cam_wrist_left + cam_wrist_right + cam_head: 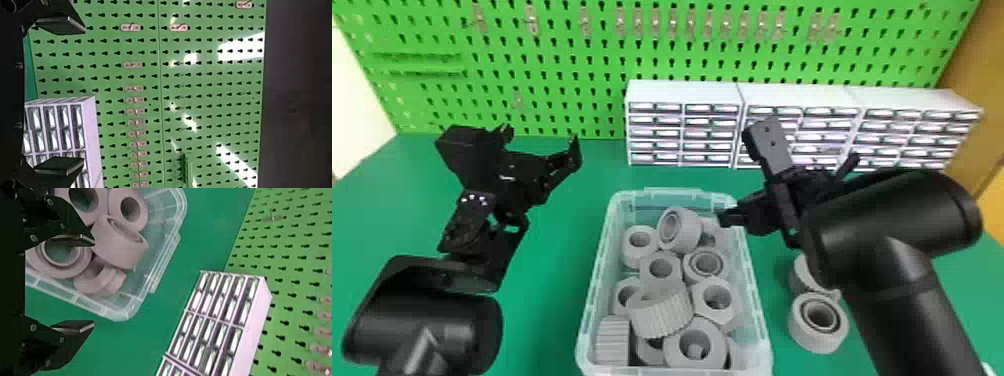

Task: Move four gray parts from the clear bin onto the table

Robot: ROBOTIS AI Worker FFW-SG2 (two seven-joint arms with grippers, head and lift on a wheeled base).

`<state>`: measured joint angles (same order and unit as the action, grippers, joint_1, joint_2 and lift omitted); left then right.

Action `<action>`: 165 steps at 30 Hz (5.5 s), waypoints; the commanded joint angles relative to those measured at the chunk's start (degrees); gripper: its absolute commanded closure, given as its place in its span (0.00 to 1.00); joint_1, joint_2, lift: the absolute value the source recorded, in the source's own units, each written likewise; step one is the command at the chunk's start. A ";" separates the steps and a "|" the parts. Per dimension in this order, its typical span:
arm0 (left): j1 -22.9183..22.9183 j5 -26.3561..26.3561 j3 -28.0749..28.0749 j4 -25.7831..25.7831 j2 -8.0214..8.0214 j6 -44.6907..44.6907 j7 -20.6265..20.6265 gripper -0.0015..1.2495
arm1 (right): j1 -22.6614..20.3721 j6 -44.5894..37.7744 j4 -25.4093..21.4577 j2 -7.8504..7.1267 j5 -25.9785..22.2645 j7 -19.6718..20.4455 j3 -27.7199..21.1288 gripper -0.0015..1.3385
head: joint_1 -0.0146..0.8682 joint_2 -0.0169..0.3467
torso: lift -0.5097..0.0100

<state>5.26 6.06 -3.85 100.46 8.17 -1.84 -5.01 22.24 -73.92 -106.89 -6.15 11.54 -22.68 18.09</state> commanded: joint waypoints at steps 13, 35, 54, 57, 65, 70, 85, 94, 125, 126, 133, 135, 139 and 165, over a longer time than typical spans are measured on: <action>0.01 0.00 -0.02 0.00 0.00 0.00 0.00 0.09 | 1.58 -4.57 -0.16 0.08 1.02 0.01 6.08 0.39 | 0.78 0.14 | 0.89; 0.36 0.62 0.07 0.00 0.00 0.00 0.00 0.09 | 3.69 -7.29 0.37 -0.18 2.87 0.01 8.54 0.39 | 0.78 0.14 | 0.89; 0.98 0.35 -0.37 0.00 0.00 0.00 0.00 0.09 | 3.96 -7.29 0.72 -0.09 2.34 0.01 9.33 0.39 | 0.78 0.14 | 0.89; 0.80 0.27 -0.28 0.00 0.00 0.00 0.00 0.09 | 4.04 -7.38 0.72 -0.09 2.34 0.01 9.59 0.39 | 0.78 0.14 | 0.89; 1.15 0.09 -0.63 0.00 0.00 0.00 0.00 0.09 | 4.31 -7.20 1.24 -0.09 2.34 0.01 10.21 0.39 | 0.78 0.14 | 0.89; 1.15 -0.35 -0.90 0.00 0.00 0.00 0.00 0.09 | 4.57 -7.03 1.60 -0.01 2.25 0.01 10.47 0.39 | 0.78 0.14 | 0.89; 0.89 -0.44 -1.34 -0.18 0.00 -0.27 0.00 0.09 | 8.53 -3.51 10.91 1.58 3.40 0.01 11.88 0.39 | 0.78 0.14 | 0.89; 0.89 -0.35 -1.95 -0.44 0.62 -0.35 0.00 0.09 | 12.13 2.29 19.61 2.28 1.73 0.01 13.64 0.39 | 0.78 0.14 | 0.89; 1.51 0.35 -2.48 -0.70 1.14 -0.35 0.00 0.09 | 17.14 19.34 36.49 3.16 -7.24 10.02 20.84 0.39 | 0.78 0.14 | 0.89; 1.51 0.35 -2.48 -0.70 1.23 -0.35 0.00 0.09 | 17.14 19.60 36.66 3.16 -7.24 10.46 20.84 0.39 | 0.78 0.14 | 0.89; 1.59 0.62 -2.66 -0.70 1.41 -0.35 0.00 0.09 | 17.23 21.27 37.89 3.42 -7.24 12.75 21.11 0.39 | 0.78 0.14 | 0.89; 1.68 0.70 -2.74 -0.70 1.50 -0.35 0.00 0.09 | 17.23 21.71 38.25 3.42 -7.50 13.36 21.11 0.39 | 0.78 0.14 | 0.89; 1.86 0.79 -2.83 -0.70 1.58 -0.35 0.00 0.09 | 17.23 22.68 38.60 3.51 -7.85 13.98 20.75 0.39 | 0.78 0.14 | 0.89; 2.47 1.41 -3.01 -0.70 2.73 -0.35 0.00 0.09 | 15.47 23.91 41.23 3.42 -6.45 14.68 19.70 0.39 | 0.78 0.14 | 0.89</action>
<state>7.93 7.33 -6.94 99.76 10.86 -2.20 -5.01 37.98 -49.87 -65.69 -2.61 4.33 -8.00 38.36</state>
